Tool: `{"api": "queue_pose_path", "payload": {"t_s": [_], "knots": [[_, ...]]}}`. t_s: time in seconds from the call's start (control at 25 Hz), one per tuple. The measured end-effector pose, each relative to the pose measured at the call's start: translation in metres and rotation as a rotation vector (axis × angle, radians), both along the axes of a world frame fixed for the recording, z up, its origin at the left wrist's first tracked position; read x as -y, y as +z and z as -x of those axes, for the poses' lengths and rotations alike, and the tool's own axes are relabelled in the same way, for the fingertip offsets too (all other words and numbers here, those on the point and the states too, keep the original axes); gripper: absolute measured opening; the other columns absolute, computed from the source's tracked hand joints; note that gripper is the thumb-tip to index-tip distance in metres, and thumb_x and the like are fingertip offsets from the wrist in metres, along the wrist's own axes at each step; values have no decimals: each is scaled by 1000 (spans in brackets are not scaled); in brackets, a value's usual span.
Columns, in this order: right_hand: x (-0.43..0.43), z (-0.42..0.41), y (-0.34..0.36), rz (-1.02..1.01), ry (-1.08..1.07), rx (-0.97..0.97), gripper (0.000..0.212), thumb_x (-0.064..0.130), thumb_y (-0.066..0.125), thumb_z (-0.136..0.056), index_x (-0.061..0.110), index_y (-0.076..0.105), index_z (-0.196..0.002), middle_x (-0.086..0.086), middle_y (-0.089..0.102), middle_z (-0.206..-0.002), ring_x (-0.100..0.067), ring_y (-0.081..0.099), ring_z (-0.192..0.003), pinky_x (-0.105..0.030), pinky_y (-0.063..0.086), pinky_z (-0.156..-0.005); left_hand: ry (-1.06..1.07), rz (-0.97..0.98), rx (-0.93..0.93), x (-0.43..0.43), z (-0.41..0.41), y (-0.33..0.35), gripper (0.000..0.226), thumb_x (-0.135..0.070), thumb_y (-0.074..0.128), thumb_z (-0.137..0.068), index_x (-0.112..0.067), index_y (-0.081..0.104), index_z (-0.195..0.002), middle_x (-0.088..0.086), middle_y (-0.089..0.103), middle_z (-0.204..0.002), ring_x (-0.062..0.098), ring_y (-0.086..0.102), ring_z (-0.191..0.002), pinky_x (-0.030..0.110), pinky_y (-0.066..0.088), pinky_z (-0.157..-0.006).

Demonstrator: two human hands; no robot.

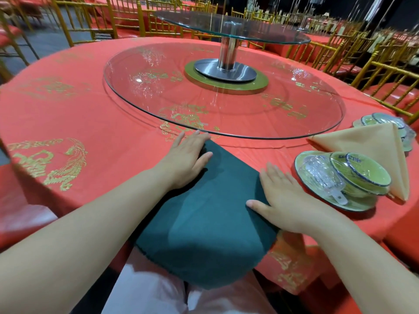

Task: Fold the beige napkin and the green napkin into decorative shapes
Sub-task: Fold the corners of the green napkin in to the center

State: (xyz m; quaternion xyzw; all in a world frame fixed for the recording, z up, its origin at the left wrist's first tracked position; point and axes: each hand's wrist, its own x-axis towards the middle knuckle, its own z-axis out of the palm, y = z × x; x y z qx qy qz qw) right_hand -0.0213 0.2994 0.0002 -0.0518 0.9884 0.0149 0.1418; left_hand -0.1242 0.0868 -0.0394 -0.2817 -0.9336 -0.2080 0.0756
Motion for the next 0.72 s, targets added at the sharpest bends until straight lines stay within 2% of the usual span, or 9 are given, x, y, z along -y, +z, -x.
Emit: {"api": "queue_pose_path", "payload": {"t_s": [0.08, 0.2, 0.32, 0.44, 0.6, 0.72], "knots": [[24, 20, 8, 122, 108, -100, 70, 38, 35, -97, 12, -6, -148, -6, -15, -156, -18, -12, -143, -35, -5, -116, 55, -58, -23, 5, -7, 11, 40, -25, 33, -96, -9, 39, -132, 11, 44, -137, 22, 27, -135, 32, 7, -112], [61, 60, 5, 297, 262, -140, 59, 28, 33, -99, 16, 4, -149, -1, -5, -157, -14, -7, -143, -36, -1, -117, 96, -60, 11, 13, -26, 18, 37, -12, 39, -95, -4, 40, -131, 16, 44, -136, 28, 33, -131, 34, 20, -108], [78, 85, -16, 284, 307, -131, 55, 35, 28, -99, 20, 7, -149, 0, -1, -157, -15, -3, -144, -37, 1, -116, 124, 84, 108, 22, -46, 6, 52, -26, 33, -98, -6, 19, -143, 11, 20, -153, 21, 14, -141, 31, 11, -113], [74, 87, -38, 206, 322, -115, 58, 48, 21, -97, 28, 2, -148, 1, -5, -157, -16, -5, -144, -35, -1, -115, 164, 309, 167, 35, -55, -6, 64, -47, 19, -96, -15, -2, -147, 0, -6, -156, 11, -6, -142, 30, -2, -116], [70, 87, -41, 198, 310, -121, 59, 54, 18, -95, 33, 0, -147, 1, -6, -157, -17, -6, -144, -34, -2, -115, 184, 360, 165, 47, -61, -7, 80, -67, 1, -84, -19, -8, -147, -4, -11, -155, 8, -10, -141, 30, -5, -115], [70, 86, -42, 198, 313, -131, 61, 57, 18, -93, 34, 1, -147, 2, -6, -157, -17, -6, -144, -34, -1, -116, 177, 369, 149, 52, -67, -8, 93, -70, -12, -67, -21, -10, -146, -6, -13, -155, 7, -12, -141, 30, -6, -114]]}}
